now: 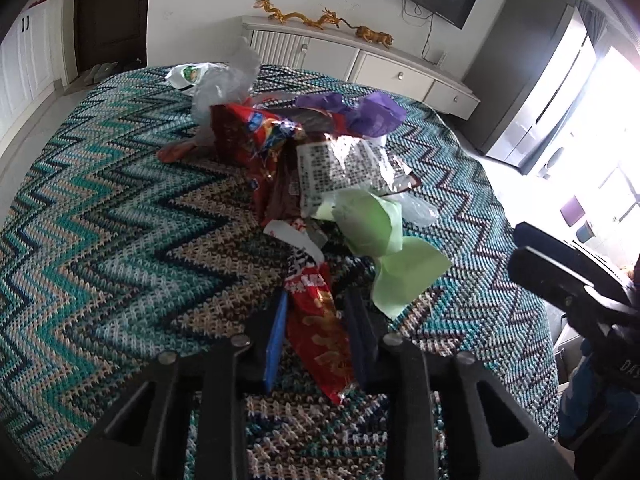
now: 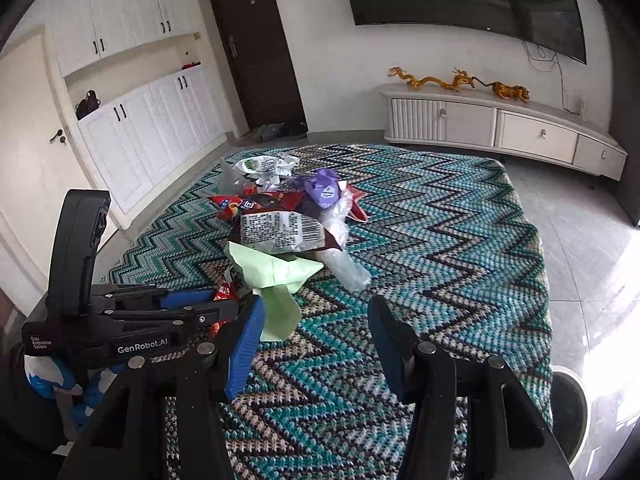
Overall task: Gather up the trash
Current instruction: 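Grasp the red chip bag with the left tool while the right tool grasps green paper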
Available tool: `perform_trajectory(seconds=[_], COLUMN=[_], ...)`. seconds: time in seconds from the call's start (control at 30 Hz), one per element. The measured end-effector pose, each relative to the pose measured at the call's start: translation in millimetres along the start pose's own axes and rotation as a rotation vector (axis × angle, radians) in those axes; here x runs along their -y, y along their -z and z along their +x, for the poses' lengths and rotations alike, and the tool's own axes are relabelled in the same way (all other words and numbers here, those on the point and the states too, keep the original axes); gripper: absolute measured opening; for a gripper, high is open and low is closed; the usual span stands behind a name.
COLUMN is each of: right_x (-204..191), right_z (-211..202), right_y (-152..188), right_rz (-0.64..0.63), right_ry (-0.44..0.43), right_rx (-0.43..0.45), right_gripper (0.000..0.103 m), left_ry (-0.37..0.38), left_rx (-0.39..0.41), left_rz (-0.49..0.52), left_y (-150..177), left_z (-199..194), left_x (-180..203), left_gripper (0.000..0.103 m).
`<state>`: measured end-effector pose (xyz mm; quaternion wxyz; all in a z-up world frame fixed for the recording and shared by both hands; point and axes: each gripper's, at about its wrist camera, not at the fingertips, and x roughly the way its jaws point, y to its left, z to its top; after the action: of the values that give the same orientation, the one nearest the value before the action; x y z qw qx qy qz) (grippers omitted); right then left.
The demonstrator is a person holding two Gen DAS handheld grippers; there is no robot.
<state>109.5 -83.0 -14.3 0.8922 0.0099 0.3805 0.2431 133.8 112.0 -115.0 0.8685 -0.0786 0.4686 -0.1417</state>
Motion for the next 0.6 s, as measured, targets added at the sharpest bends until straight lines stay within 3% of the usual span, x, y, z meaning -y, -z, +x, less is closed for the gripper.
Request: perform_trajectory(seconds=[0.33,0.6], right_x=[-28,-26], right_z=[42,77], right_y=[-12,-13], right_rz=[-0.094,-0.093], right_ry=[-0.056,-0.085], right_rx=[-0.048,-0.098], right_gripper=[0.053,0.053], left_ry=[0.013,0.030], left_rx=[0.025,0.016], left_rz=[-0.017,-0.044], left_y=[4,6], left_z=[-11,-8], left_x=[-17,-31], left_gripper=[0.023,0.024])
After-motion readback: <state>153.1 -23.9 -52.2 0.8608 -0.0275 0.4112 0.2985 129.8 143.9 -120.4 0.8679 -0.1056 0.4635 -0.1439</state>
